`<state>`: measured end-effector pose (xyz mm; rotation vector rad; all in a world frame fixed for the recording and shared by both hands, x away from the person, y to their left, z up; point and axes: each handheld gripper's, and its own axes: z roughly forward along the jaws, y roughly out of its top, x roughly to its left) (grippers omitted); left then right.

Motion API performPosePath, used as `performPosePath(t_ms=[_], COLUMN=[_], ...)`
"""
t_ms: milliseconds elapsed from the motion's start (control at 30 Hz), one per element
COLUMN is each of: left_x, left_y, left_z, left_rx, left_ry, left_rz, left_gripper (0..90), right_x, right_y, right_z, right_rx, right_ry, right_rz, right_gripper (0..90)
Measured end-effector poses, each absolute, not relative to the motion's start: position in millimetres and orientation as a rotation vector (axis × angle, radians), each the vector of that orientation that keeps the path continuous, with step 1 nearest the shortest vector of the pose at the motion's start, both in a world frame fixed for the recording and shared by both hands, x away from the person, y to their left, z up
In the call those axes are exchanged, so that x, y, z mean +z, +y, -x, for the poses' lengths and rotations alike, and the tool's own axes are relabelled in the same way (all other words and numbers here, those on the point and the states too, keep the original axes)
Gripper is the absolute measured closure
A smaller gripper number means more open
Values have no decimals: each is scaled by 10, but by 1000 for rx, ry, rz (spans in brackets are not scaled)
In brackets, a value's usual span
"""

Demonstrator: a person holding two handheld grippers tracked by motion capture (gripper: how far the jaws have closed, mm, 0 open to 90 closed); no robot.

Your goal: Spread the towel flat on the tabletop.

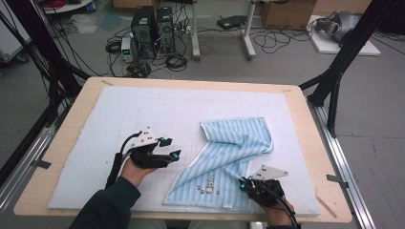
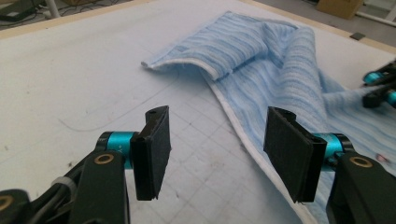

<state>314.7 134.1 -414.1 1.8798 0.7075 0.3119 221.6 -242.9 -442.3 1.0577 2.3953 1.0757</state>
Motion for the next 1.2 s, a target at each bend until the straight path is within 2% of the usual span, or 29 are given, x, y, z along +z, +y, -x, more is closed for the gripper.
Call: performPosePath(t_ms=[500, 533, 600, 667, 733, 833, 1033, 1133, 1200], left_x=[-4219, -4229, -4250, -4277, -4306, -4379, -4508, -4517, -4511], left_y=[961, 934, 877, 818, 759, 666, 501, 442, 423], left_z=[-3402, -3414, -3442, -3467, -3486, -3511, -3539, -3558, -3549], left_rx=[293, 288, 277, 269, 259, 213, 165, 156, 201], left_ry=[717, 708, 709, 719, 719, 726, 749, 739, 726], left_rz=[-1910, -1910, -1918, -1923, -1929, -1932, -2025, -2079, -2103], left_gripper=[425, 425, 426, 425, 425, 404, 402, 426, 470], right_x=[-4386, -4386, -4366, -4326, -4292, -4260, -4304, -4319, -4325], right_y=[-2781, -2788, -2814, -2853, -2872, -2880, -2816, -2768, -2758], right_z=[-1922, -1911, -1907, -1921, -1956, -2024, -2139, -2155, -2167], right_rx=[1053, 1048, 1101, 1176, 1200, 1218, 1213, 1204, 1206], right_ry=[2453, 2457, 2425, 2363, 2298, 2231, 2204, 2208, 2207], right_rz=[-1018, -1010, -1014, -1049, -1078, -1102, -1126, -1117, -1109], right_gripper=[814, 784, 632, 550, 417, 292, 274, 276, 278])
